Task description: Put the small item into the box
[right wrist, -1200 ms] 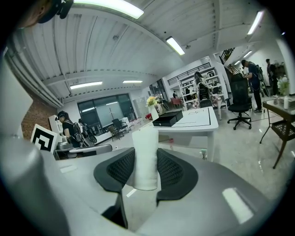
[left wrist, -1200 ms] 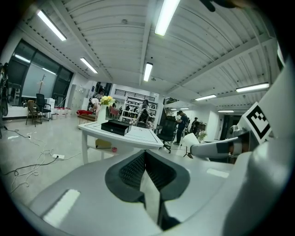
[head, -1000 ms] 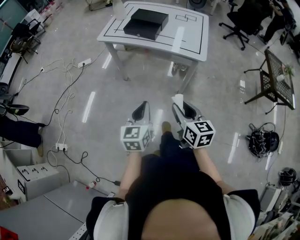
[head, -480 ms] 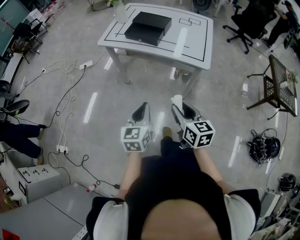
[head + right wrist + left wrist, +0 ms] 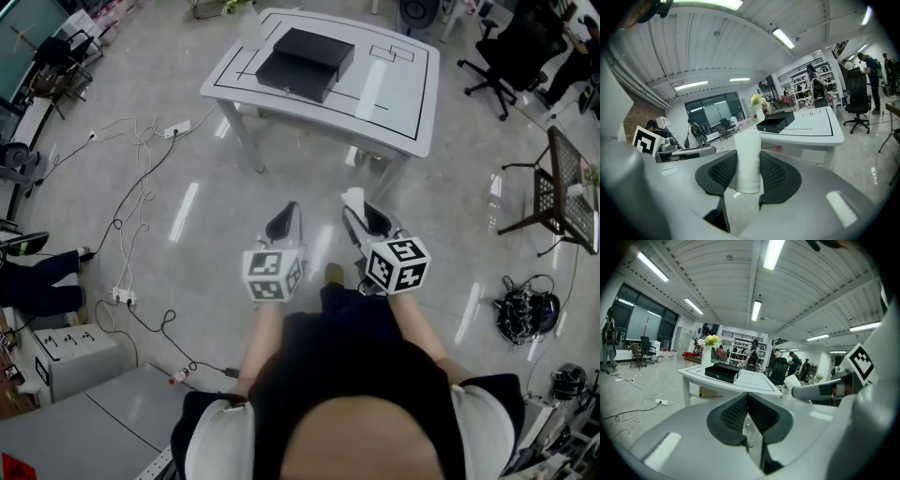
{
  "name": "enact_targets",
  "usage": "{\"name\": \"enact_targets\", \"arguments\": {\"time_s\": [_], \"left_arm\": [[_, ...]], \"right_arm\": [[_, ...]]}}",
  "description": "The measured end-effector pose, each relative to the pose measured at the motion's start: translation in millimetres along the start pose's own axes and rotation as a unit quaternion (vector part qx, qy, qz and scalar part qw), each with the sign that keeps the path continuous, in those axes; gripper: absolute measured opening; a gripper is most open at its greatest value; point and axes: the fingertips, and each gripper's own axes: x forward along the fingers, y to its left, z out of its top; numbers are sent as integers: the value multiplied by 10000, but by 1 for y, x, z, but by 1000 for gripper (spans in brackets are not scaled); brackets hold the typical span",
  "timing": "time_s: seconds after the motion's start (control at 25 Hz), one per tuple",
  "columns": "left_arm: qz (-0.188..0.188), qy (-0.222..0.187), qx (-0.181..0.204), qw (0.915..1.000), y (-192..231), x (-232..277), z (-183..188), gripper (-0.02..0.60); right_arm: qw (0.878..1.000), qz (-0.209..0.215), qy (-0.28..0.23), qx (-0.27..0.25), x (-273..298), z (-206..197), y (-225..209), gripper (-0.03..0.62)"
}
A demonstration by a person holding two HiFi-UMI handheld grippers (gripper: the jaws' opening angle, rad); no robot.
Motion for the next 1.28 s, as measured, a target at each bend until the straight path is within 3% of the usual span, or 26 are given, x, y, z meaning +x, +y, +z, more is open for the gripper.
{"name": "enact_targets", "arguments": {"time_s": [0.64,1.28], "left_arm": [[318,-44,-58,9995,11,54,11,11],[608,-93,-147,9980,15,73,13,11]], "right_arm": [[9993,340,67,-122,43,28,-36,147],[9977,657,128,-70,62,36,-49,147]]}}
